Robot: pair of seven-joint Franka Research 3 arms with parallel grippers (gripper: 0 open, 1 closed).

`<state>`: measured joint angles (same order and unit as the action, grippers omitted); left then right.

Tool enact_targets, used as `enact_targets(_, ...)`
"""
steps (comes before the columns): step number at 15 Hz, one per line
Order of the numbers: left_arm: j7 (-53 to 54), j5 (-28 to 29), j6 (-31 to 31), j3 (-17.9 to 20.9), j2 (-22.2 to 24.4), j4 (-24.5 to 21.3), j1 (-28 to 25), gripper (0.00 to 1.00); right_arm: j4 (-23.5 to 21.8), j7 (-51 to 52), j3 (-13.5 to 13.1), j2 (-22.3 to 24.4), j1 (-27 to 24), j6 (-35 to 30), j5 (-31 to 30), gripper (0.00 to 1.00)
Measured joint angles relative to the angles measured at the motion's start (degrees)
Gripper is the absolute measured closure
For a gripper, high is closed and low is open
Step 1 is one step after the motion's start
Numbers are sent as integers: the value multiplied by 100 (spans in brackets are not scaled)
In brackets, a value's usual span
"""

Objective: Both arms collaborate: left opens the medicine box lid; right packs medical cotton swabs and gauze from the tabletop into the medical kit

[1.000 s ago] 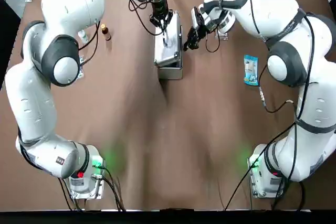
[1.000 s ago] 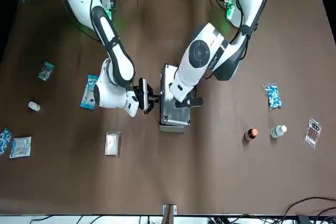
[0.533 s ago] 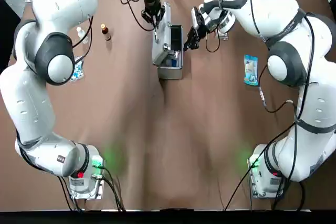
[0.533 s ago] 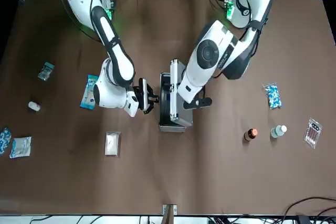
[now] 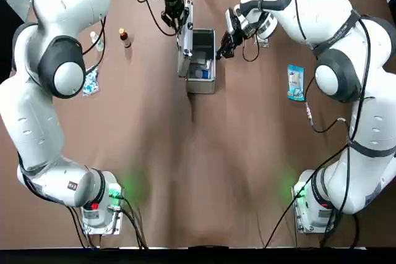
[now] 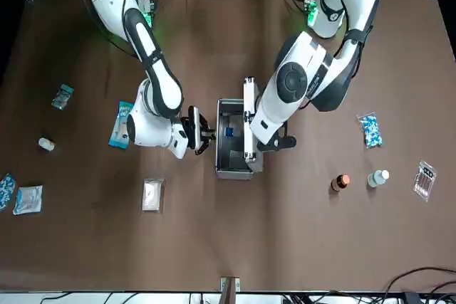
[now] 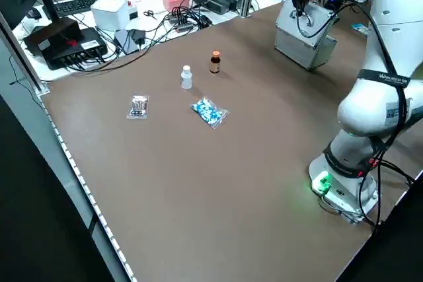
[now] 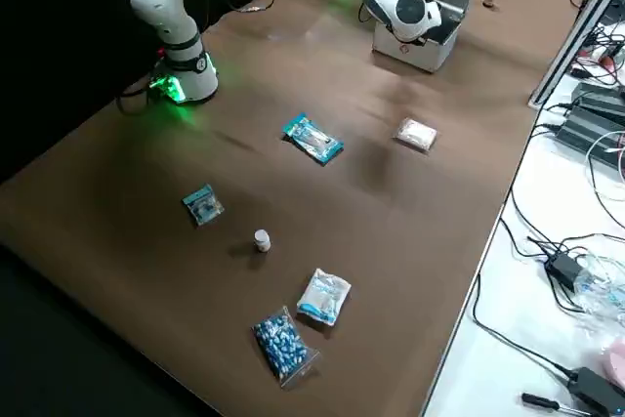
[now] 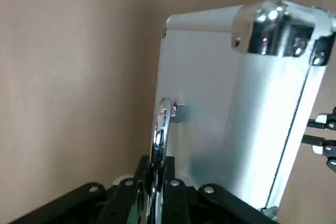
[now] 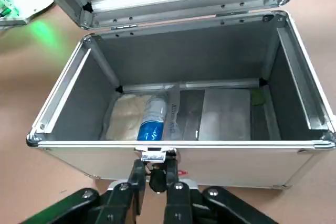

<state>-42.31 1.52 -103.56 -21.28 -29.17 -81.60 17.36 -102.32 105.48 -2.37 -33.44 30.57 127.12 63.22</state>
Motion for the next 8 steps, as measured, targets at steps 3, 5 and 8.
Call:
enact_targets(3, 202, -5, 31, -25, 48, -88, -113, 86, 3, 0, 0, 0, 1, 0, 0, 79)
enact_targets(5, 298, -20, 34, -56, 57, -121, -185, 86, 5, 0, 0, 0, 2, 0, 0, 79)
enact_targets(8, 374, -43, 71, -84, 63, -166, -288, 84, 7, 0, 0, 0, 5, 3, 0, 79)
